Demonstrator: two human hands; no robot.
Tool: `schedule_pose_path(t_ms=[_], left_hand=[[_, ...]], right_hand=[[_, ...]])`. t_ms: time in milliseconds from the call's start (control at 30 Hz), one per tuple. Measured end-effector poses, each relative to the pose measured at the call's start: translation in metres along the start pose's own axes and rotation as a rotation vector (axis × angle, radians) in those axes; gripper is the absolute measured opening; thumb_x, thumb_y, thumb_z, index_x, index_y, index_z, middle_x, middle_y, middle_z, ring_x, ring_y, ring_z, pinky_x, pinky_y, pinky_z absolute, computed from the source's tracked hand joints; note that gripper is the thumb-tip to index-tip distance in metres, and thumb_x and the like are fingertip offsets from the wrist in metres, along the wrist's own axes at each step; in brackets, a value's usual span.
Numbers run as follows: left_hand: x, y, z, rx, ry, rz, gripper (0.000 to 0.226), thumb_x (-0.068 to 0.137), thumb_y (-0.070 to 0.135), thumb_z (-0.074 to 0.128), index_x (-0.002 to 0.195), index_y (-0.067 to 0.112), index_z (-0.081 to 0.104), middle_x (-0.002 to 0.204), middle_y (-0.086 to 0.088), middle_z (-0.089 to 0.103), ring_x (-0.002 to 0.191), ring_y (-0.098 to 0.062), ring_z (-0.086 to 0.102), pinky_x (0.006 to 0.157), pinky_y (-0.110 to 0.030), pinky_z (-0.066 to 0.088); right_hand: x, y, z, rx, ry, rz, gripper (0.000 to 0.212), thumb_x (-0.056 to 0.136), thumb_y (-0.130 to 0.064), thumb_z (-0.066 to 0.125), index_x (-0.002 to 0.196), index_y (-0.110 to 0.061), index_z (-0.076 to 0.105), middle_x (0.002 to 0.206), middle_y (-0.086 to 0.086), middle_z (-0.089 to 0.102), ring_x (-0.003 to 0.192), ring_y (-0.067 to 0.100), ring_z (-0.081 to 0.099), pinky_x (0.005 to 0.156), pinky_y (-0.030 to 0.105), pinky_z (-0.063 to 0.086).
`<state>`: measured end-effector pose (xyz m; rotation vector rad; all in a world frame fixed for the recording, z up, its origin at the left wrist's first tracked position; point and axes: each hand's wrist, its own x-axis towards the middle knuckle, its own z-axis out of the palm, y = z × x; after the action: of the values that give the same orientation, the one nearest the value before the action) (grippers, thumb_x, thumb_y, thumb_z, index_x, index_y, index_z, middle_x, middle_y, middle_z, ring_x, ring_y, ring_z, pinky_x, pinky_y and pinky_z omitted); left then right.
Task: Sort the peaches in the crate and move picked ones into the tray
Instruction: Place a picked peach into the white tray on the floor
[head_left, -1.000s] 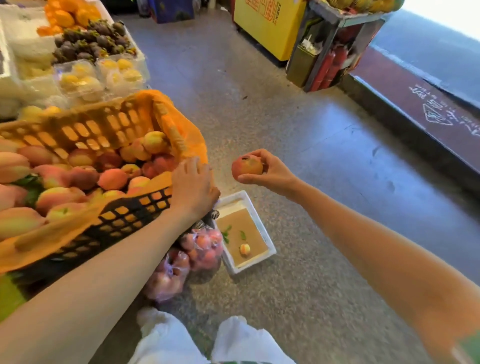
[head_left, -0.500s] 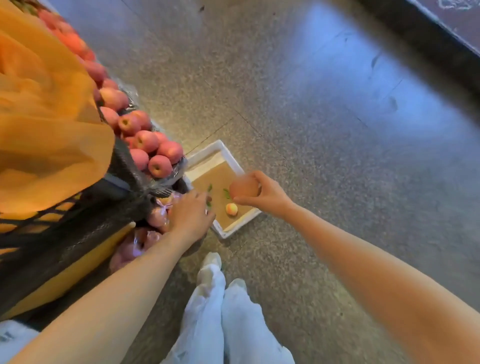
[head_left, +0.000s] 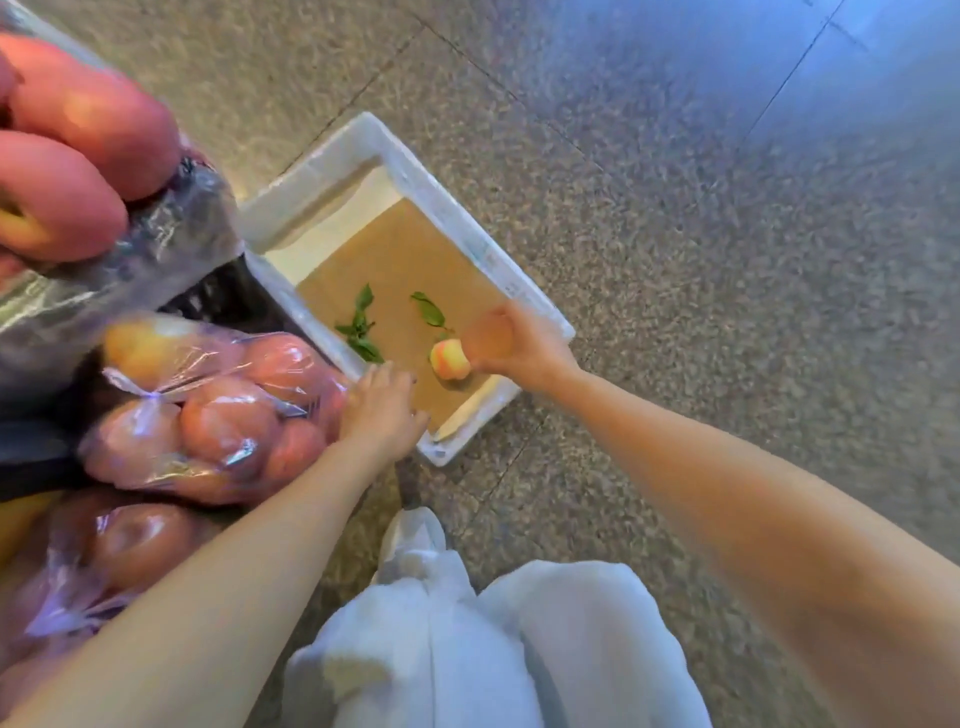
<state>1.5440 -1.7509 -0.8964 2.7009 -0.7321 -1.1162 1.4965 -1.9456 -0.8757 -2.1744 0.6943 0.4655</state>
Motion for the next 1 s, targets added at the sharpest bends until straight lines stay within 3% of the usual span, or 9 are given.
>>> schedule_pose_path(t_ms=[233, 367, 467, 600, 700, 767, 867, 1000], left_hand=[[0.063, -0.027, 0.062, 0.092, -0.036, -0.057, 0.061, 0.091, 0.037, 0.051, 0.145, 0.017, 0.033, 0.159, -0.017, 0.007, 0.147, -0.033, 0.002, 0.118, -0.045, 0.006], [0.072, -0.031, 0.079, 0.206, 0.006, -0.075, 0.059, 0.090, 0.043, 0.048, 0.143, 0.019, 0.037, 0.158, -0.018, 0.010, 0.147, -0.033, 0.001, 0.116, -0.047, 0.004], [0.071, -0.030, 0.083, 0.240, 0.021, -0.059, 0.056, 0.090, 0.043, 0.046, 0.141, 0.019, 0.039, 0.158, -0.017, 0.012, 0.147, -0.032, 0.002, 0.116, -0.049, 0.004], [0.068, -0.027, 0.074, 0.193, -0.005, -0.061, 0.054, 0.091, 0.040, 0.047, 0.139, 0.018, 0.040, 0.157, -0.018, 0.014, 0.147, -0.032, 0.003, 0.117, -0.048, 0.004], [0.051, -0.016, 0.051, 0.090, -0.003, -0.067, 0.049, 0.092, 0.035, 0.048, 0.138, 0.018, 0.044, 0.152, -0.017, 0.028, 0.143, -0.032, 0.017, 0.116, -0.045, 0.012], [0.029, -0.001, 0.029, -0.028, 0.001, -0.052, 0.042, 0.094, 0.031, 0.048, 0.134, 0.017, 0.050, 0.141, -0.014, 0.043, 0.132, -0.031, 0.037, 0.109, -0.044, 0.028], [-0.019, 0.028, -0.015, -0.200, 0.054, 0.006, 0.032, 0.094, 0.024, 0.047, 0.124, 0.017, 0.057, 0.124, -0.009, 0.058, 0.112, -0.026, 0.055, 0.095, -0.042, 0.046], [-0.101, 0.071, -0.091, -0.257, 0.191, 0.053, 0.026, 0.092, 0.019, 0.048, 0.113, 0.018, 0.063, 0.109, -0.002, 0.067, 0.097, -0.021, 0.061, 0.082, -0.040, 0.052]], right_hand=[[0.076, 0.067, 0.042, -0.230, -0.050, 0.018, 0.066, 0.067, -0.020, 0.084, 0.123, -0.018, 0.050, 0.126, 0.001, 0.059, 0.114, 0.020, 0.056, 0.092, 0.034, 0.046], [0.094, 0.080, 0.059, -0.374, -0.117, 0.008, 0.059, 0.067, -0.026, 0.083, 0.115, -0.021, 0.050, 0.118, 0.003, 0.058, 0.104, 0.024, 0.060, 0.086, 0.040, 0.051], [0.098, 0.084, 0.071, -0.434, -0.126, -0.002, 0.049, 0.079, -0.033, 0.072, 0.121, -0.019, 0.049, 0.118, 0.005, 0.056, 0.100, 0.026, 0.061, 0.078, 0.035, 0.050], [0.093, 0.080, 0.071, -0.416, -0.129, 0.028, 0.053, 0.086, -0.038, 0.064, 0.131, -0.017, 0.045, 0.124, 0.008, 0.053, 0.106, 0.029, 0.060, 0.087, 0.040, 0.051], [0.075, 0.066, 0.051, -0.355, -0.100, 0.023, 0.063, 0.084, -0.037, 0.067, 0.137, -0.016, 0.042, 0.132, 0.009, 0.051, 0.114, 0.027, 0.056, 0.094, 0.042, 0.049], [0.053, 0.050, 0.028, -0.292, -0.113, 0.007, 0.056, 0.087, -0.029, 0.065, 0.137, -0.015, 0.044, 0.135, 0.008, 0.051, 0.116, 0.025, 0.054, 0.096, 0.038, 0.048], [0.006, 0.014, -0.011, -0.175, -0.125, -0.015, 0.040, 0.090, -0.027, 0.063, 0.127, -0.014, 0.055, 0.123, 0.005, 0.060, 0.106, 0.020, 0.059, 0.093, 0.038, 0.051], [-0.073, -0.052, -0.074, -0.079, -0.133, -0.083, 0.024, 0.091, -0.017, 0.061, 0.115, -0.015, 0.065, 0.108, 0.002, 0.068, 0.092, 0.013, 0.061, 0.084, 0.031, 0.052]])
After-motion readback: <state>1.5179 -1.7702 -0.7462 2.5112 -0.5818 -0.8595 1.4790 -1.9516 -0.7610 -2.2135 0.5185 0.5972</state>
